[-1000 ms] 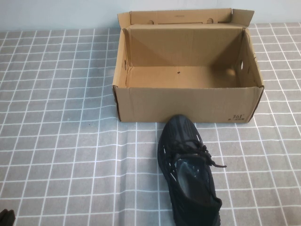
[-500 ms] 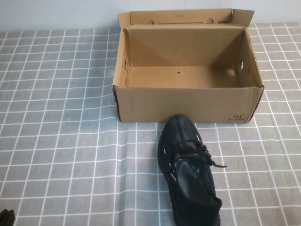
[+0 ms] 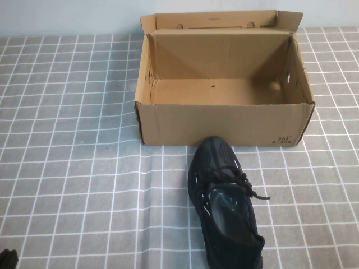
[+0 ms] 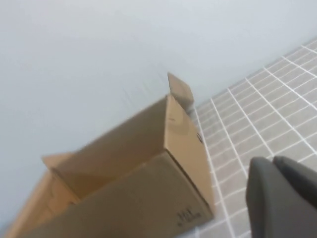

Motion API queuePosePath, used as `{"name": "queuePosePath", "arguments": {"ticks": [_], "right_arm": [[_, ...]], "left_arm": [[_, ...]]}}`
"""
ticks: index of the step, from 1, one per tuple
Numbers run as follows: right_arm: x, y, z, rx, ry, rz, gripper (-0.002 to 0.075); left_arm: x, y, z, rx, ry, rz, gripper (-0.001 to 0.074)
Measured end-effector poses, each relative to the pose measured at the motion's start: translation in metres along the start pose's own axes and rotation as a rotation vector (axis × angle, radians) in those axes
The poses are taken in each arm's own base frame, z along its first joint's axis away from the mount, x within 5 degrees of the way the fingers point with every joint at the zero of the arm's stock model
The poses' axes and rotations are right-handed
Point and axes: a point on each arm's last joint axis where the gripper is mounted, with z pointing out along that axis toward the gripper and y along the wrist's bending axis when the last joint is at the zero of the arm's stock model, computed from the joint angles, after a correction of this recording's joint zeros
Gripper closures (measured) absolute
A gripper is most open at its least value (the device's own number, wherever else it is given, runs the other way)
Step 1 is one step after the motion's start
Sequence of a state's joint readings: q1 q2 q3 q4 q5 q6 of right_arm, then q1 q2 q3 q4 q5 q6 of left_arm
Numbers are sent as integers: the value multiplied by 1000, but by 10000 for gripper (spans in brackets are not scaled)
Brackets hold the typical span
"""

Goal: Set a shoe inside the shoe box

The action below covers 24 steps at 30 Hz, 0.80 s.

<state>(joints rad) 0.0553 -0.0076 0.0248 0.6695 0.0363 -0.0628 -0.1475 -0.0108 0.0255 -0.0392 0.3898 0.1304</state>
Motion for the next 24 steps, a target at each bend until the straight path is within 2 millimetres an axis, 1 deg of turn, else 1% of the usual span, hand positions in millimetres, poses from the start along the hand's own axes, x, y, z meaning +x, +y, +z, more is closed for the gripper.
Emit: {"name": "queuePosePath", "arguments": {"ticks": [3, 6, 7, 9, 12, 16, 19, 21, 24], "right_arm": [[-1, 0, 0, -2, -14, 107, 742], [4, 4, -1, -26, 67, 192, 742], [4, 9, -2, -48, 114, 196, 742], [-1, 22, -4, -88, 170, 189, 742], [-15, 42, 0, -106, 292, 134, 742], [-34, 67, 17, -55, 573, -36, 742], [-42, 76, 37, -2, 811, -155, 742], [-47, 79, 52, 3, 901, -221, 742], [-52, 83, 80, -14, 985, -285, 742]], "left_arm": [[0, 0, 0, 0, 0, 0, 735], [0, 0, 0, 0, 0, 0, 735], [0, 0, 0, 0, 0, 0, 735], [0, 0, 0, 0, 0, 0, 735], [0, 0, 0, 0, 0, 0, 735], [0, 0, 0, 0, 0, 0, 735], [0, 0, 0, 0, 0, 0, 735], [0, 0, 0, 0, 0, 0, 735], [0, 0, 0, 0, 0, 0, 735]]}}
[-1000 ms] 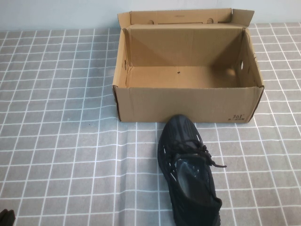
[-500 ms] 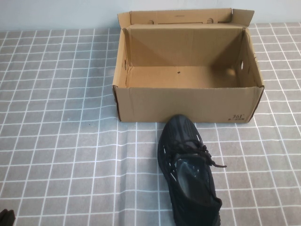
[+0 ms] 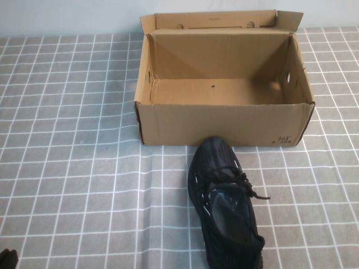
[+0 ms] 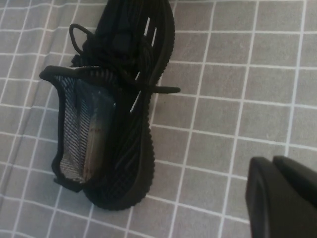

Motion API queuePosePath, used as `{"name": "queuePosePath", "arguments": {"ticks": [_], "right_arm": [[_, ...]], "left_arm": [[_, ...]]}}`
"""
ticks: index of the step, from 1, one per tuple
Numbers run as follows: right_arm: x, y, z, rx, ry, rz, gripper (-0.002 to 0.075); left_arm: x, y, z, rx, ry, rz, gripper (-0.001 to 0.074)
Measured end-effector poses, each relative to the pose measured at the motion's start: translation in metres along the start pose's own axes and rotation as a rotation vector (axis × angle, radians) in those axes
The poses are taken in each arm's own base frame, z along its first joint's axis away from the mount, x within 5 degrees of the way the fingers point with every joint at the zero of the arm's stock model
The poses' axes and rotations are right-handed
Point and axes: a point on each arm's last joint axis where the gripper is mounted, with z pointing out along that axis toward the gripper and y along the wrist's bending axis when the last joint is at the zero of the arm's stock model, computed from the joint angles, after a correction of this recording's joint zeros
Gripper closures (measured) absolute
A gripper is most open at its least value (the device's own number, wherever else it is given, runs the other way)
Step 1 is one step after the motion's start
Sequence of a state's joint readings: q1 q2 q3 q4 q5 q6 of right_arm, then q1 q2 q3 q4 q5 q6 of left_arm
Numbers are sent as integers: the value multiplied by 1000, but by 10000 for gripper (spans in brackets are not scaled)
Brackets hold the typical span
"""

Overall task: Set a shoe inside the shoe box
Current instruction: Pick up the shoe from the table

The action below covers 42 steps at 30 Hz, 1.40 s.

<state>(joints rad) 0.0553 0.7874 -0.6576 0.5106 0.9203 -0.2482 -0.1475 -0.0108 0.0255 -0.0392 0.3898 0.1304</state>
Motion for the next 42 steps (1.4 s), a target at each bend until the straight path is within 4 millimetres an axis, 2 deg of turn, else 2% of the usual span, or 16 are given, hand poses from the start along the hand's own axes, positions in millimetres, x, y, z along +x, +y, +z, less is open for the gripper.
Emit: {"name": "queuePosePath", "arguments": {"ticks": [4, 8, 13, 17, 19, 21, 26, 28, 36, 42], "right_arm": [[-29, 0, 20, -17, 79, -37, 742], [-49, 16, 47, -68, 162, -134, 742], [-57, 64, 76, -162, 266, -426, 742], [-49, 112, 90, -289, 334, -750, 738], [-47, 128, 93, -320, 345, -858, 711], [-47, 137, 96, -324, 350, -953, 649], [-51, 139, 109, -279, 363, -1120, 429], [-52, 135, 118, -242, 368, -1171, 390], [-57, 124, 154, -109, 359, -1306, 398], [-61, 127, 166, -100, 293, -1311, 402]], "left_arm": [[0, 0, 0, 0, 0, 0, 735], [0, 0, 0, 0, 0, 0, 735], [0, 0, 0, 0, 0, 0, 735], [0, 0, 0, 0, 0, 0, 735], [0, 0, 0, 0, 0, 0, 735], [0, 0, 0, 0, 0, 0, 735], [0, 0, 0, 0, 0, 0, 735], [0, 0, 0, 0, 0, 0, 735], [0, 0, 0, 0, 0, 0, 735], [0, 0, 0, 0, 0, 0, 735]]}}
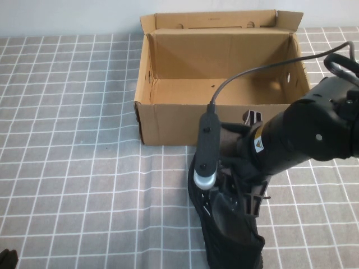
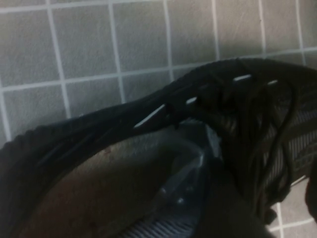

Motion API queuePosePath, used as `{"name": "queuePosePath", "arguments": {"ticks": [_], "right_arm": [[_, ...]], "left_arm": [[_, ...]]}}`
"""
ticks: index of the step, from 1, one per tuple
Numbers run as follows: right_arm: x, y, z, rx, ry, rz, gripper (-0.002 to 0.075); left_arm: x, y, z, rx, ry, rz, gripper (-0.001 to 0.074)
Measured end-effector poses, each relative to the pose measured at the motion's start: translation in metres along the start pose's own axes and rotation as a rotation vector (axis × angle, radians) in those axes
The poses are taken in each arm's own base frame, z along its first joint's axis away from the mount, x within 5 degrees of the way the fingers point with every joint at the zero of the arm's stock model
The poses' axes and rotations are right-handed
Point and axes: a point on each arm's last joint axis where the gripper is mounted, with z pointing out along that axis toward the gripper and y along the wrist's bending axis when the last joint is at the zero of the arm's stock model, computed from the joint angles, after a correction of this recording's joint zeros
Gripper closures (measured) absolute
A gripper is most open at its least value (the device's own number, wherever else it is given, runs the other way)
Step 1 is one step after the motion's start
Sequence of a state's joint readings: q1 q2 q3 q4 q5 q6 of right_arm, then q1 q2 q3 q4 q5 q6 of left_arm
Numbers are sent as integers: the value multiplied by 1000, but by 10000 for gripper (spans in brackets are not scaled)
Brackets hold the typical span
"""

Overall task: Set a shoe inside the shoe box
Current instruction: Pick up the shoe from the table

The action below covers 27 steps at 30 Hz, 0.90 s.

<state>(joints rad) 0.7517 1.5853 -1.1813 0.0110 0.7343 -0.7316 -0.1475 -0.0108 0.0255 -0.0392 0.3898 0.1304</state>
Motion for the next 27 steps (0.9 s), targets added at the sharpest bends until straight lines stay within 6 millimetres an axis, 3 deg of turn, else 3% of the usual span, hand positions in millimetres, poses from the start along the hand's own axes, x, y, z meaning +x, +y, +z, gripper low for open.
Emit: {"name": "queuePosePath", "arguments": {"ticks": [9, 18, 27], "right_arm": [[2, 1, 16, -31, 39, -2, 419], [2, -2, 19, 0, 33, -25, 423], [4, -2, 31, -14, 60, -32, 514]], "left_arm": [[0, 0, 0, 0, 0, 0, 735], [0, 0, 0, 0, 0, 0, 735], [0, 0, 0, 0, 0, 0, 735]]}}
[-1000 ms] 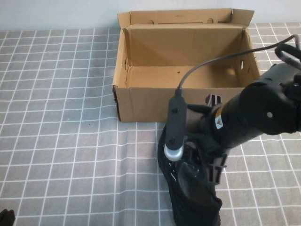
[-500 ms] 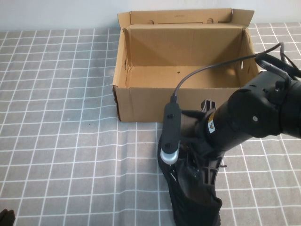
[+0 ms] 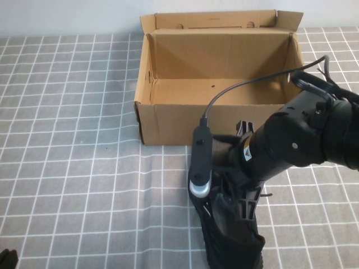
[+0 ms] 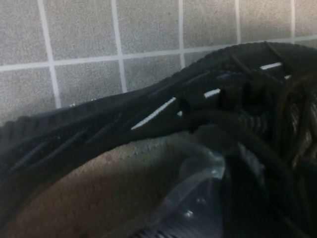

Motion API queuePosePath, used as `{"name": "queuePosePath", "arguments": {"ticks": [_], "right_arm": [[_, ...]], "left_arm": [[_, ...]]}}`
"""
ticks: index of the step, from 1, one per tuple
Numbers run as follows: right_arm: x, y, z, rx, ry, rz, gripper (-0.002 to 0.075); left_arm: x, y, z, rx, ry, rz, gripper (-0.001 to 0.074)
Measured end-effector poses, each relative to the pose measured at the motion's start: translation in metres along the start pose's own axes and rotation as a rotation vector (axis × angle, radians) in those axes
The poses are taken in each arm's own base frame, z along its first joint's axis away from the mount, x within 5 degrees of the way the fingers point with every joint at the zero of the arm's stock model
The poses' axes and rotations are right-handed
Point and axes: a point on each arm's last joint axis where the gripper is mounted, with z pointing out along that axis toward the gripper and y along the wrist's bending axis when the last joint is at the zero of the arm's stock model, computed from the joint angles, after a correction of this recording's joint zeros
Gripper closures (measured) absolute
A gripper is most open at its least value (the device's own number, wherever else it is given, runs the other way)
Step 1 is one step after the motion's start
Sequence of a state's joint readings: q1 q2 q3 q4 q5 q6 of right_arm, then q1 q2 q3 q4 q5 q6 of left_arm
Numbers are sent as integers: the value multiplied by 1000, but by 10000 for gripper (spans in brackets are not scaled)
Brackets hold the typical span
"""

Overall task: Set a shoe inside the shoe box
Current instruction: Pick up the shoe from the table

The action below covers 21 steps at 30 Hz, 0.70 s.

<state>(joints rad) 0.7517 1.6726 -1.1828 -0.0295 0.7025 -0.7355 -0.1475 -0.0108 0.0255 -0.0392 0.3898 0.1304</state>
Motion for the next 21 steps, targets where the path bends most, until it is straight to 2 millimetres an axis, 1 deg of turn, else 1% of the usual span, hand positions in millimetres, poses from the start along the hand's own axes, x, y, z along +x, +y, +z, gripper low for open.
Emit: {"name": "queuePosePath", "arguments": {"ticks": [3, 4, 6, 8, 11, 13, 15, 18, 21], "right_arm": [[0, 0, 1, -3, 3, 0, 569], [0, 0, 2, -3, 3, 6, 596], [0, 1, 2, -6, 6, 35, 673], [0, 1, 2, -8, 8, 67, 708], [1, 1, -2, -8, 12, 106, 722], [2, 2, -11, -10, 15, 132, 724], [3, 5, -27, -10, 12, 152, 725], [6, 9, -60, 0, -16, 174, 725], [8, 15, -93, 13, -86, 202, 725]], "left_arm": [[0, 0, 0, 0, 0, 0, 735], [0, 0, 0, 0, 0, 0, 735], [0, 0, 0, 0, 0, 0, 735], [0, 0, 0, 0, 0, 0, 735], [0, 0, 0, 0, 0, 0, 735], [0, 0, 0, 0, 0, 0, 735], [0, 0, 0, 0, 0, 0, 735], [0, 0, 0, 0, 0, 0, 735], [0, 0, 0, 0, 0, 0, 735]]}}
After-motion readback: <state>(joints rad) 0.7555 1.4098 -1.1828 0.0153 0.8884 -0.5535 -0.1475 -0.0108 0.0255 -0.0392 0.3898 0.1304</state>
